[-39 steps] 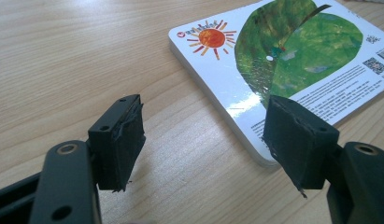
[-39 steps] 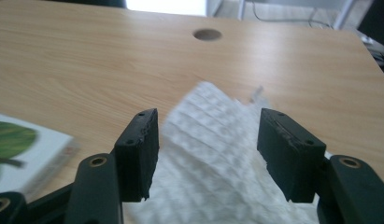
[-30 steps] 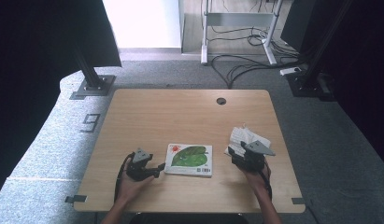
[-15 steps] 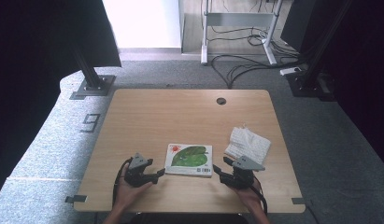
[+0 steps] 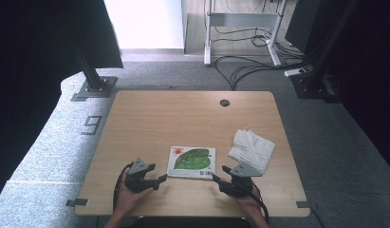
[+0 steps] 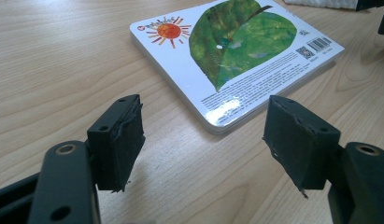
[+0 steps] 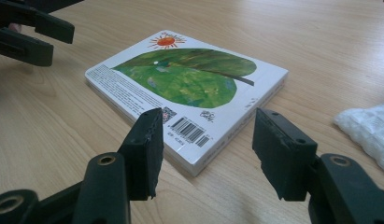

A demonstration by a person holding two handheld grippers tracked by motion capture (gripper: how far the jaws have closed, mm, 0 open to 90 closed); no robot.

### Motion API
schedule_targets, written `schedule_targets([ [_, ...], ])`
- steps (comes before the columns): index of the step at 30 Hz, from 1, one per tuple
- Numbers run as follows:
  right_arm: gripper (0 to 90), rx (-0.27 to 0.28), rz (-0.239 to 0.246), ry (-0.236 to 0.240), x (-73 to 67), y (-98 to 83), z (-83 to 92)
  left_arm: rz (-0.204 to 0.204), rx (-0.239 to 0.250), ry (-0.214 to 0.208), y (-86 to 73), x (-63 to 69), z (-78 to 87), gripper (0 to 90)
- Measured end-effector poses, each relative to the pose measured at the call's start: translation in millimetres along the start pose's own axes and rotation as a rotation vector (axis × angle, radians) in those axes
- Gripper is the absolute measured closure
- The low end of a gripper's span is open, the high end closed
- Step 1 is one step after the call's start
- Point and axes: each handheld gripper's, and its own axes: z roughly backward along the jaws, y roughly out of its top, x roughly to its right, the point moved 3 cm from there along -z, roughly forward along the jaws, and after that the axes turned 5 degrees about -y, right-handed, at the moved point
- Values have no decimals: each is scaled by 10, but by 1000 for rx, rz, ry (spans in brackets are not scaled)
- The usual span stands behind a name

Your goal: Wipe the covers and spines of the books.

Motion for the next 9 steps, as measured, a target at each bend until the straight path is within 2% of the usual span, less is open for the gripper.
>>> schedule_targets([
  [9, 417, 2, -7, 2, 20, 5, 1, 5, 7, 8, 9, -19, 12, 285],
])
